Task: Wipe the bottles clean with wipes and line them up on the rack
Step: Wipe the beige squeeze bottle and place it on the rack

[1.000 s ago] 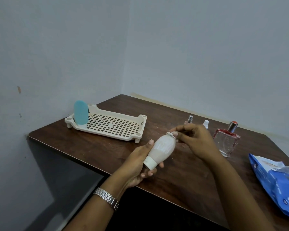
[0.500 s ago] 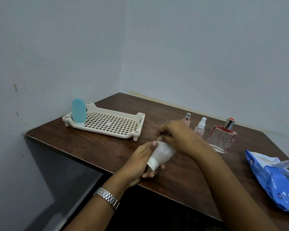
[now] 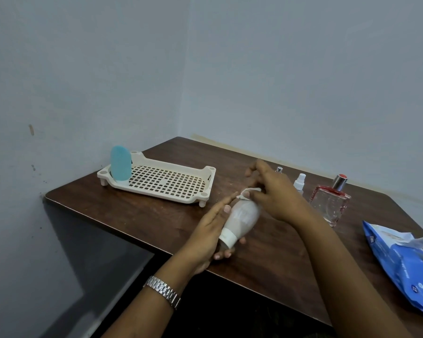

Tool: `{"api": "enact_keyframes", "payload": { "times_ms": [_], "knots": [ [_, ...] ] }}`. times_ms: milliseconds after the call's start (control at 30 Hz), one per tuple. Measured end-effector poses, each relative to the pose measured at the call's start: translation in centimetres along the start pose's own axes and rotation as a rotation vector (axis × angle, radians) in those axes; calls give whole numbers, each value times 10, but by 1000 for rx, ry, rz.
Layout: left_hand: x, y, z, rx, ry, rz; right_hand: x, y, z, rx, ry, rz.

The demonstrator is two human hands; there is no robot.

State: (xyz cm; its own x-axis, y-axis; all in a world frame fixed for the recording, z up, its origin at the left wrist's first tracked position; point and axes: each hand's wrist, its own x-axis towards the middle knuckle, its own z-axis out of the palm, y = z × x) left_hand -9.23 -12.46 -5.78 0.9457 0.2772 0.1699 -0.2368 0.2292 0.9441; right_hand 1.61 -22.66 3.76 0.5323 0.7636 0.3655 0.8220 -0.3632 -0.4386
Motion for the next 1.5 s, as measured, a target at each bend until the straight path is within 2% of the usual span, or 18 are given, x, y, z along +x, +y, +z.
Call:
{"api": "enact_keyframes", "payload": {
  "times_ms": [333,567,733,967,1267,1500],
  "knots": [
    [1,2,-5,-69,43,3,-23,11,35,379,407,122],
    [2,4,-8,-142,82,-17,-42,5,67,354,583,125],
    [3,5,-8,-157,111,-4,-53,-7,73,286,570,67],
    [5,4,-6,-145,192,8,-58,-15,69,234,459,6],
    [4,7,-5,-127,98,-24,-29,2,54,275,515,85],
    [4,4,-2,-62,101,-16,-14,-1,50,248,432,79]
  ]
}}
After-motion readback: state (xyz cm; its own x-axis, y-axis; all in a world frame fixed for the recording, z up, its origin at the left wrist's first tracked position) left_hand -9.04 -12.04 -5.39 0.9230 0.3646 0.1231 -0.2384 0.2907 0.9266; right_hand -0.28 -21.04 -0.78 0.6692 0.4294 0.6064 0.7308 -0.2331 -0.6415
